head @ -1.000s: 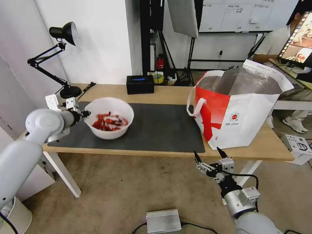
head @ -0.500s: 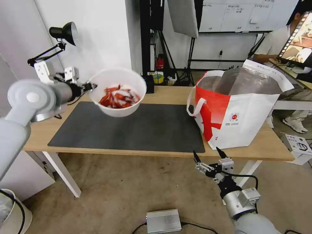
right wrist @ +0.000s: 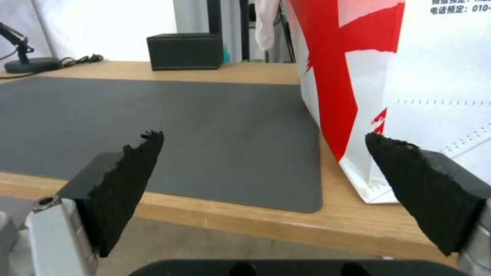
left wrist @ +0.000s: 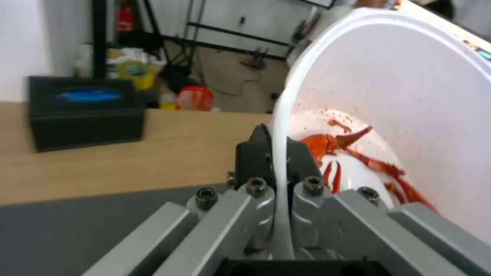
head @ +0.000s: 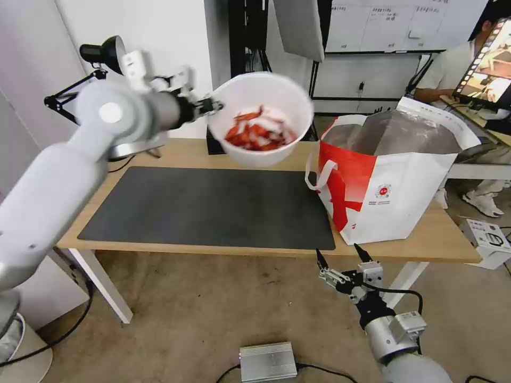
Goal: Pick up the trash from the table and place it into the takeout bag.
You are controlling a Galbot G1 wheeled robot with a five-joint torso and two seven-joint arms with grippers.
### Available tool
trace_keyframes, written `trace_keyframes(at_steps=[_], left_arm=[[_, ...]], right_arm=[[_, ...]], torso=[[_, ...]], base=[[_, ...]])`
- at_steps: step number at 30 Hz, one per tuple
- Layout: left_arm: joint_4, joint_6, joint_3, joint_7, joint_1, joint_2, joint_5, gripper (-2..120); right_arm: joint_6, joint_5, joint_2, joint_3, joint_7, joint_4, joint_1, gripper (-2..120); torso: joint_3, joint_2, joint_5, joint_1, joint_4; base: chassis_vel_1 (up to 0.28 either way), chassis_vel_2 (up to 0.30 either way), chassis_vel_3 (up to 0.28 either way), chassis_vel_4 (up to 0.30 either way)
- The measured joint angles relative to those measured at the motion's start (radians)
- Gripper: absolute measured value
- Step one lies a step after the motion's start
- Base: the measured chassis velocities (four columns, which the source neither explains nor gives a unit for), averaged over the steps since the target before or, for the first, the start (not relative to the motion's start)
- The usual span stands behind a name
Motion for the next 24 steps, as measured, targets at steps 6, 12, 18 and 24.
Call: trace_keyframes(at_steps=[6, 12, 18, 24], left_arm=[[0.070, -0.006, 0.060, -0.010, -0.087, -0.111, 0.006, 0], [0.227, -0.032, 0.116, -0.044, -0.188, -0.313, 0.053, 0], [0.370, -0.043, 0.138, -0.077, -0.239, -0.454, 0.096, 0], [0.475, -0.047, 0.169, -0.132, -0.259, -0.553, 0.147, 0]], right_arm=[[-0.001, -0.003, 0.012, 0.004, 0.001, 0.002, -0.002, 100], [-0.001, -0.010, 0.024, 0.011, 0.002, -0.003, -0.013, 100], [-0.001, -0.011, 0.032, 0.009, 0.002, -0.009, -0.012, 100], [-0.001, -0.014, 0.036, 0.009, 0.002, -0.010, -0.015, 100]], torso=[[0.000, 0.000, -0.0004, 0.000, 0.0005], [0.000, 0.000, -0.0002, 0.000, 0.0003], [0.000, 0.000, -0.0002, 0.000, 0.0004], [0.000, 0.000, -0.0002, 0.000, 0.0005]], base=[[0.000, 0.000, 0.000, 0.000], [0.000, 0.000, 0.000, 0.000], [0.000, 0.000, 0.000, 0.000], [0.000, 0.000, 0.000, 0.000]])
